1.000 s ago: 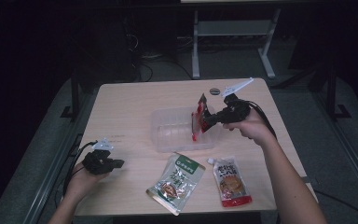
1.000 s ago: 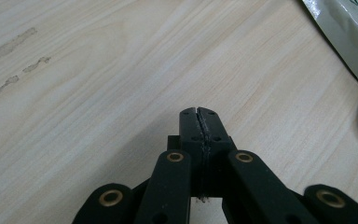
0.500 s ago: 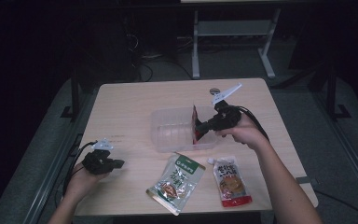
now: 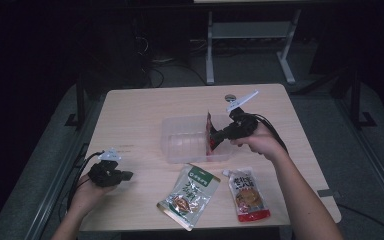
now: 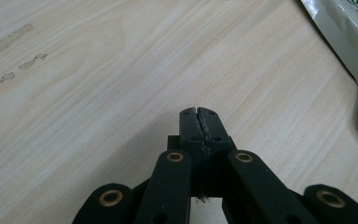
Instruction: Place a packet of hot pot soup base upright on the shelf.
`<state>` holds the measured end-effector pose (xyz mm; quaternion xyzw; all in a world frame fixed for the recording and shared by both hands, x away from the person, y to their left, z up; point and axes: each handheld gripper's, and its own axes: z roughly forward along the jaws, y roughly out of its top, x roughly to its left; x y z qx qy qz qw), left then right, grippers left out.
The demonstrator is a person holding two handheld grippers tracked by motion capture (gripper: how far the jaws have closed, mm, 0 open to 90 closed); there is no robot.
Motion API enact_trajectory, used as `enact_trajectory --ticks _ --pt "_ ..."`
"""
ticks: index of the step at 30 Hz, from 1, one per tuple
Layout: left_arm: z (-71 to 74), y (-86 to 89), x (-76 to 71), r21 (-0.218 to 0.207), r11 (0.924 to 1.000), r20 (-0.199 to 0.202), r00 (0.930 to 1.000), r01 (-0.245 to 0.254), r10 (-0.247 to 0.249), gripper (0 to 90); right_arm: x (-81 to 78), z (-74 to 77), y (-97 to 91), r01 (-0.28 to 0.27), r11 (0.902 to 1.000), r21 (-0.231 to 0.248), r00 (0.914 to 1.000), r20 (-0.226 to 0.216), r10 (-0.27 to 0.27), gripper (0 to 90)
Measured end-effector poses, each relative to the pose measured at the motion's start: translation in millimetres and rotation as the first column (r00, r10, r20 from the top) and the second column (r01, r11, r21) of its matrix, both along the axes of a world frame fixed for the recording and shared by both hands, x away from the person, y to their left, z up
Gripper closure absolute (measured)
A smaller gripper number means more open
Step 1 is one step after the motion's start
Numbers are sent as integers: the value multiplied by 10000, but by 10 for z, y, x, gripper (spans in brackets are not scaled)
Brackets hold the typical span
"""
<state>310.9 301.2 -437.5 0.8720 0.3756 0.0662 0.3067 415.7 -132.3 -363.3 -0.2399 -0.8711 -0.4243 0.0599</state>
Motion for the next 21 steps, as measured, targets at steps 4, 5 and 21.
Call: enact_trajectory --ticks 4,5,21 --pt "-3 0 0 -7 10000 -22 10000 5 -5 894 14 -50 -13 256 9996 121 9997 35 -257 870" --pt "-3 -2 -1 0 10000 -21 10000 3 -3 894 13 -48 -15 259 9995 158 9996 50 -260 851" --pt "-11 -1 -2 -157 9999 79 10000 21 -20 707 -204 47 -60 863 9957 -342 9870 1388 -807 388"
